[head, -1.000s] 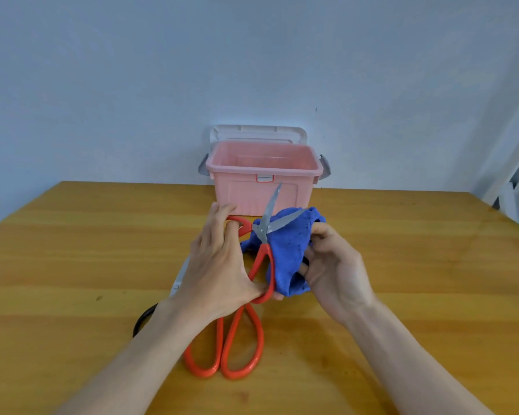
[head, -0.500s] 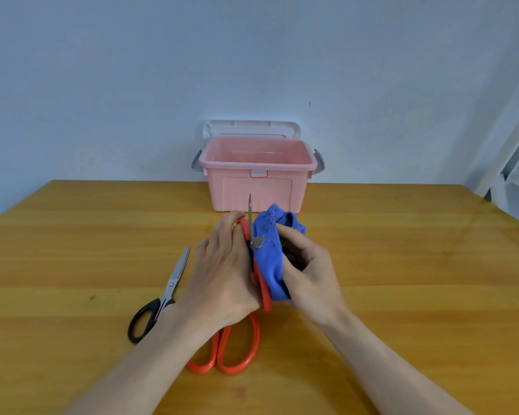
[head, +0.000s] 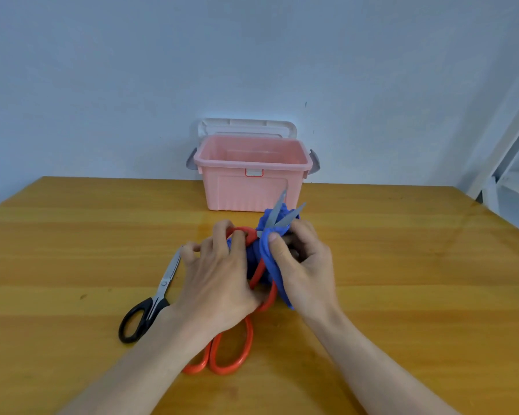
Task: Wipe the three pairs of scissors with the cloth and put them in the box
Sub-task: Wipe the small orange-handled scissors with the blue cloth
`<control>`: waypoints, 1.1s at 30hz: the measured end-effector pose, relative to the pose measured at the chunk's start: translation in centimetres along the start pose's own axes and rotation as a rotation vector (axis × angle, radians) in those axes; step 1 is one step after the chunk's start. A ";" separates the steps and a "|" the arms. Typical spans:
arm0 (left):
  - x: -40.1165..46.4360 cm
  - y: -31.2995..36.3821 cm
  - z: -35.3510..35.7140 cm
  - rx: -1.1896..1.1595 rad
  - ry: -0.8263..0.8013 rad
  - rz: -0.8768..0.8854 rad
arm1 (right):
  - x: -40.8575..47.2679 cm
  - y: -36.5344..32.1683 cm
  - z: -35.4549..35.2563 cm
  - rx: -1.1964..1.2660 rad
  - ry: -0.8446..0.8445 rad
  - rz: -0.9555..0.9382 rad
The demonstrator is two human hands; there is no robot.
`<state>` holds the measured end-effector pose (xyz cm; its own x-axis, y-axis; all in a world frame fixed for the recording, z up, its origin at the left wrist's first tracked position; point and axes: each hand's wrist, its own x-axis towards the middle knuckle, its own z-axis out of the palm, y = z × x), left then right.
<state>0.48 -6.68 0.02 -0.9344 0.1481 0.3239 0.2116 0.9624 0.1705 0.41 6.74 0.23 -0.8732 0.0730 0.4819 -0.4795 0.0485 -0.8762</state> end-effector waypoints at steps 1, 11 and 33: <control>0.0 0.0 0.2 0.001 0.027 0.011 | 0.0 -0.1 0.1 0.042 0.037 0.030; 0.7 -0.4 -0.3 -0.511 0.299 0.066 | 1.1 -0.3 -1.5 0.480 0.228 0.419; 0.2 0.8 0.3 -0.975 0.022 0.065 | 0.4 -0.9 -0.6 0.413 0.022 0.389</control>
<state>0.33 -5.76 -0.07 -0.9090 0.1808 0.3755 0.4160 0.3400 0.8434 0.55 7.35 1.17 -0.9925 0.0284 0.1192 -0.1210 -0.3798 -0.9171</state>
